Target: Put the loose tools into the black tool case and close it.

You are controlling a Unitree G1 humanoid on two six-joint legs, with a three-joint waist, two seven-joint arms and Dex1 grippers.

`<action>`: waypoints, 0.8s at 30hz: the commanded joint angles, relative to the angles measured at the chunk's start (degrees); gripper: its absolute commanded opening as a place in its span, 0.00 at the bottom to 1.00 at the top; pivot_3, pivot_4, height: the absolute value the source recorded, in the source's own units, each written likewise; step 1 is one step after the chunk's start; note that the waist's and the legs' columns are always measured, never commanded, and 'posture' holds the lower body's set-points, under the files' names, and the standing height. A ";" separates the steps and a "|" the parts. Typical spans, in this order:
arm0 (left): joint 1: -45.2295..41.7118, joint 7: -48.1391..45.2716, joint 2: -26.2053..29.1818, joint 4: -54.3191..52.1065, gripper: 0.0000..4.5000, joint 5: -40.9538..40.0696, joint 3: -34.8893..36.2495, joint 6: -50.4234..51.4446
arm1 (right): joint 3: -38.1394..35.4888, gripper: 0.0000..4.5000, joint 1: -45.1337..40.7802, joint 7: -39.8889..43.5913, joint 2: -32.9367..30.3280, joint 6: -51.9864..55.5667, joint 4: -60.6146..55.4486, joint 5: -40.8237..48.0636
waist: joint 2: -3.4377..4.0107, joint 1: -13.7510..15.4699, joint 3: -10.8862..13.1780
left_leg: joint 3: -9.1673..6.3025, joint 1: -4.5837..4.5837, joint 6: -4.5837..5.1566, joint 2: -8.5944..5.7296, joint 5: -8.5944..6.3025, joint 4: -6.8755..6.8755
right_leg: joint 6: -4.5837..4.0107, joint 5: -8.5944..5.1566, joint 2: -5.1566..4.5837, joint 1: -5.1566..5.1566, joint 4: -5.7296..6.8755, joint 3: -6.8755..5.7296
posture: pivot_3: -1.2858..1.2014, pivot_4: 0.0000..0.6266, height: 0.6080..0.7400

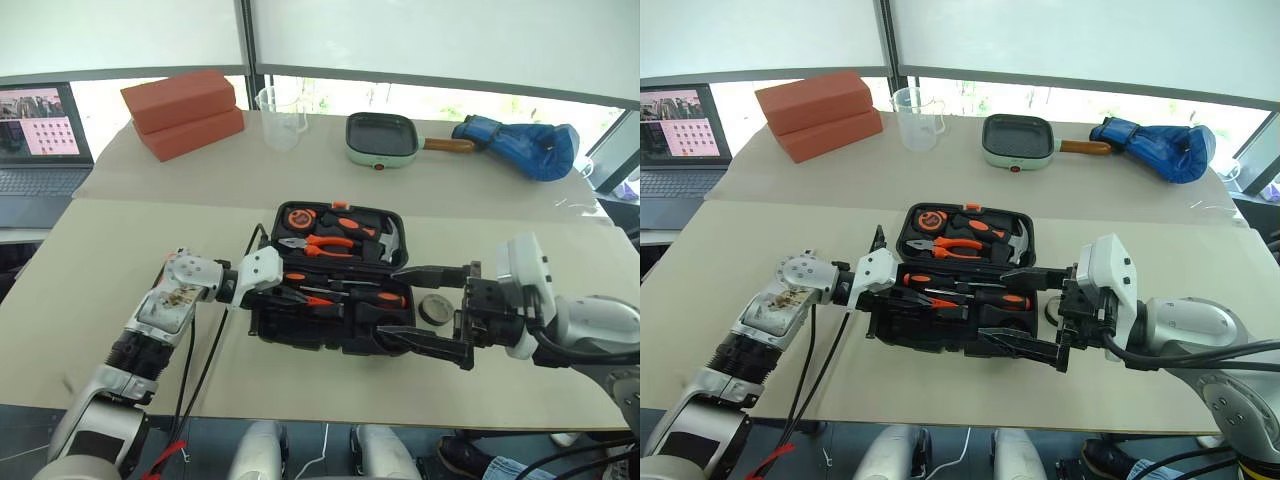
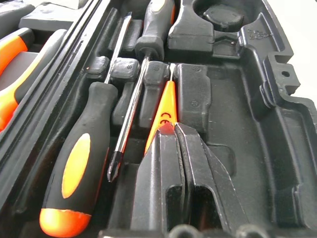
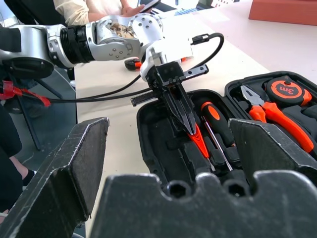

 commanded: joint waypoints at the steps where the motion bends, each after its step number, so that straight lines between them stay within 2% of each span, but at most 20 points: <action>1: 2.27 0.21 0.74 2.92 0.02 2.55 -1.44 0.19 | -1.01 1.00 -1.13 -0.10 -0.87 0.23 -0.69 1.06 | 0.06 -0.09 -0.08 | 0.00 0.02 0.00 0.01 0.00 0.00 | 0.00 0.00 0.00 0.01 0.00 0.00 | 0.52 0.24 1.00; 7: 1.80 0.92 0.40 3.89 0.02 0.71 0.24 3.53 | -0.69 1.00 -1.50 0.28 -1.30 0.17 -0.42 1.20 | 0.12 -0.18 -0.17 | 0.01 0.11 0.00 0.02 0.00 0.00 | -0.02 0.01 0.02 0.08 0.01 0.02 | 0.52 0.24 1.00; 12: -0.70 0.55 0.56 -0.87 0.02 -6.12 4.84 12.88 | -0.32 1.00 -2.13 1.22 -1.66 0.09 0.42 0.90 | 0.16 -0.66 -0.21 | 0.02 0.13 0.00 0.07 0.00 0.00 | -0.04 0.02 0.08 0.06 0.05 0.04 | 0.52 0.24 1.00; 17: 0.12 -0.14 1.71 -3.72 0.02 -5.33 4.06 13.00 | 0.25 1.00 -2.66 1.46 -1.66 -0.11 0.83 0.70 | 0.15 -0.69 -0.20 | 0.02 -0.04 0.00 0.05 0.00 0.00 | -0.03 0.03 0.06 -0.08 0.02 0.05 | 0.52 0.24 1.00; 24: 0.75 0.77 1.11 0.15 0.02 -1.74 2.27 8.01 | 0.31 1.00 -2.65 1.46 -1.44 -0.09 0.62 0.70 | 0.15 -0.32 -0.20 | 0.03 -0.03 0.00 0.03 0.00 0.00 | -0.02 0.04 0.04 -0.06 0.00 0.05 | 0.52 0.24 1.00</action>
